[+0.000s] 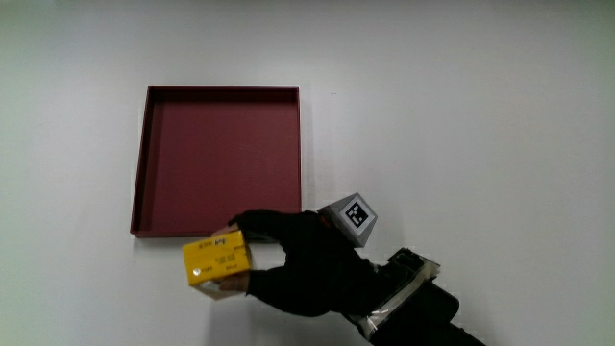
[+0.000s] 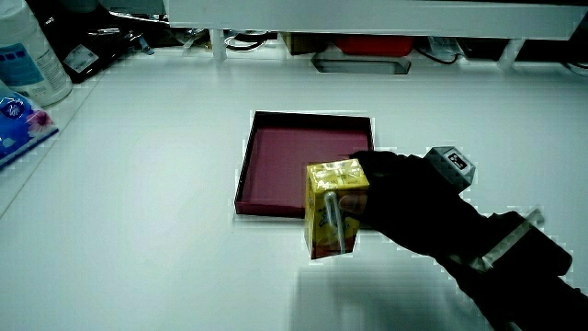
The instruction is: Place ice redtea
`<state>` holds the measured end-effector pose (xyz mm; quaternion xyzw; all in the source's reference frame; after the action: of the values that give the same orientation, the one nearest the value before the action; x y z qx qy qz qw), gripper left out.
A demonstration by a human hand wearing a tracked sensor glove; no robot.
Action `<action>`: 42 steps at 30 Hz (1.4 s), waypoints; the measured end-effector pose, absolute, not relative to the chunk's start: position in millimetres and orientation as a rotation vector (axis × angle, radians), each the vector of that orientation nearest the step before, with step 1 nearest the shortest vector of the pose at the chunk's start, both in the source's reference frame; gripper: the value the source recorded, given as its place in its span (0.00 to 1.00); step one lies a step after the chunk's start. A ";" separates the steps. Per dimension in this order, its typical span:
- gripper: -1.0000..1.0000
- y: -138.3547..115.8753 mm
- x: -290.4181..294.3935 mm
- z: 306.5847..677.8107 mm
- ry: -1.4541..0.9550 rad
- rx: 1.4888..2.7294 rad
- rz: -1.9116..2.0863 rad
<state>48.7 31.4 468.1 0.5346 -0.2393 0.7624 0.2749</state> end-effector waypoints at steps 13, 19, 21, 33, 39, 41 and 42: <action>0.50 60.9 37.1 516.3 -0.587 1.362 1.920; 0.50 64.0 38.6 531.7 -0.563 1.259 1.938; 0.50 64.5 38.7 528.9 -0.549 1.249 1.938; 0.32 66.6 38.7 533.5 -0.532 1.237 1.946; 0.20 68.2 38.5 533.3 -0.518 1.230 1.931; 0.16 67.8 39.1 533.2 -0.515 1.230 1.931; 0.14 67.7 39.9 534.2 -0.520 1.229 1.925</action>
<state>39.9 67.7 534.2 0.4833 -0.2045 0.7572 0.3890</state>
